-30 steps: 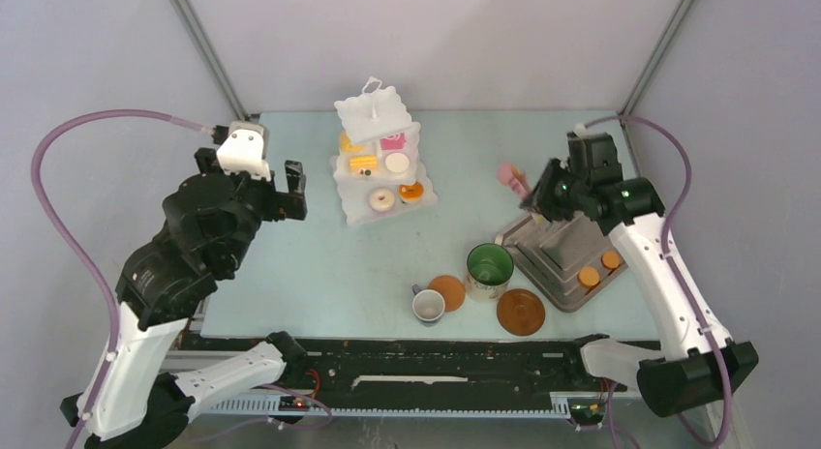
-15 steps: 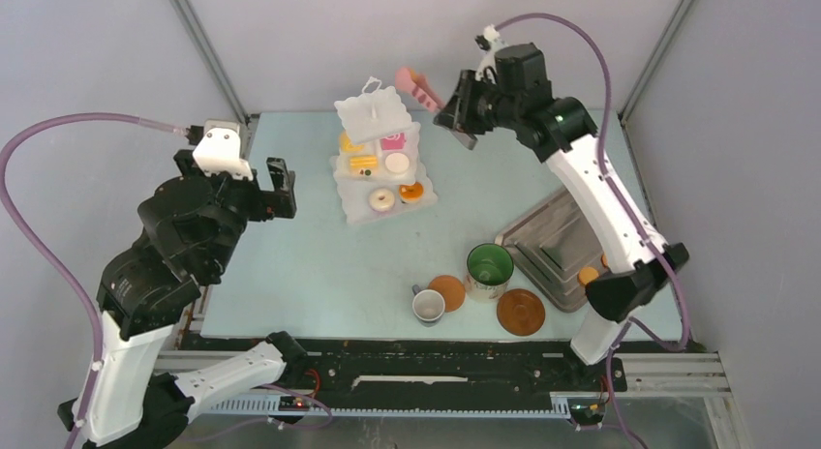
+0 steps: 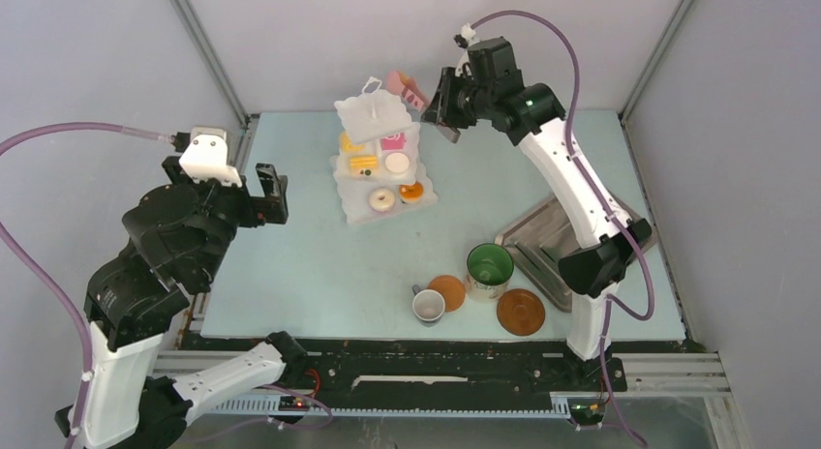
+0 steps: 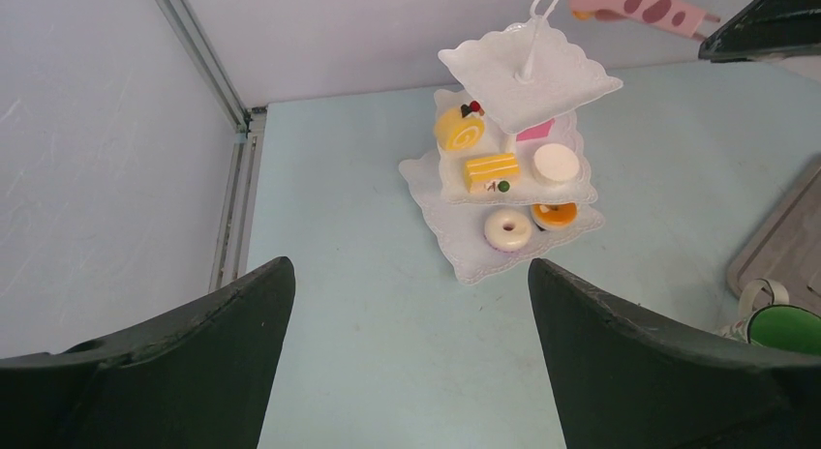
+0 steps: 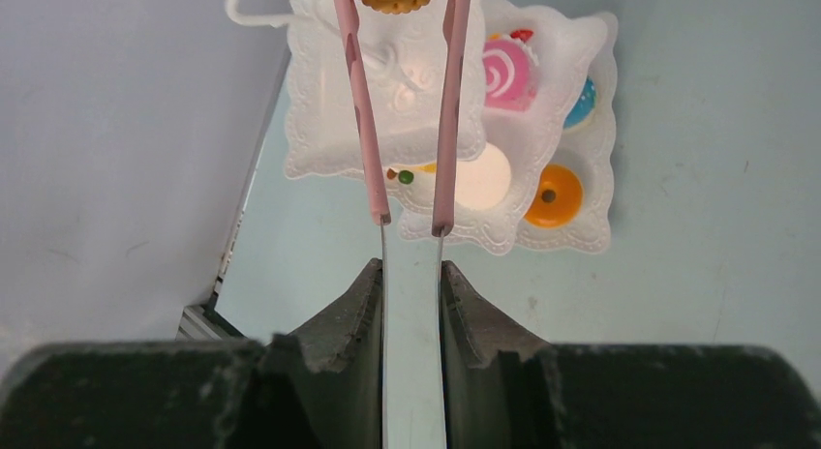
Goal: Serve the afternoon tea
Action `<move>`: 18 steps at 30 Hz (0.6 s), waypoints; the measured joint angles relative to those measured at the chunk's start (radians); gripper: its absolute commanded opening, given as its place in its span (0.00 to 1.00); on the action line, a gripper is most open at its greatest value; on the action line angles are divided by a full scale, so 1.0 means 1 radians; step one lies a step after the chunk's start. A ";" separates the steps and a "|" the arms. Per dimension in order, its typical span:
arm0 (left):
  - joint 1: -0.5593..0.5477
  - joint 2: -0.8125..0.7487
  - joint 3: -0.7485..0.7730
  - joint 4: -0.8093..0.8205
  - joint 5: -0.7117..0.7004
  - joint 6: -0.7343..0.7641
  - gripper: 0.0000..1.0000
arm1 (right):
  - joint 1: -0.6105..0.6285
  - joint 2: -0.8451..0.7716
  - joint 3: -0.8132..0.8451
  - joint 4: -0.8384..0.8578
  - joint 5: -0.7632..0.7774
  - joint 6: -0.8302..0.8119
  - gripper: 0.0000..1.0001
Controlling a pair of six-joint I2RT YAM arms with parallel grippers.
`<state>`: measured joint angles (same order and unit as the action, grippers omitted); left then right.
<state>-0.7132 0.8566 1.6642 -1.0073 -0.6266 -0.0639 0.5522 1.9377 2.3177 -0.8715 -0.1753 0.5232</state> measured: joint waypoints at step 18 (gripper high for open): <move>0.000 -0.002 -0.001 0.000 0.000 0.000 0.98 | 0.015 0.070 -0.004 -0.008 -0.013 0.003 0.16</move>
<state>-0.7132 0.8543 1.6634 -1.0073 -0.6266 -0.0639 0.5674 2.0079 2.3138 -0.8791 -0.1883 0.5259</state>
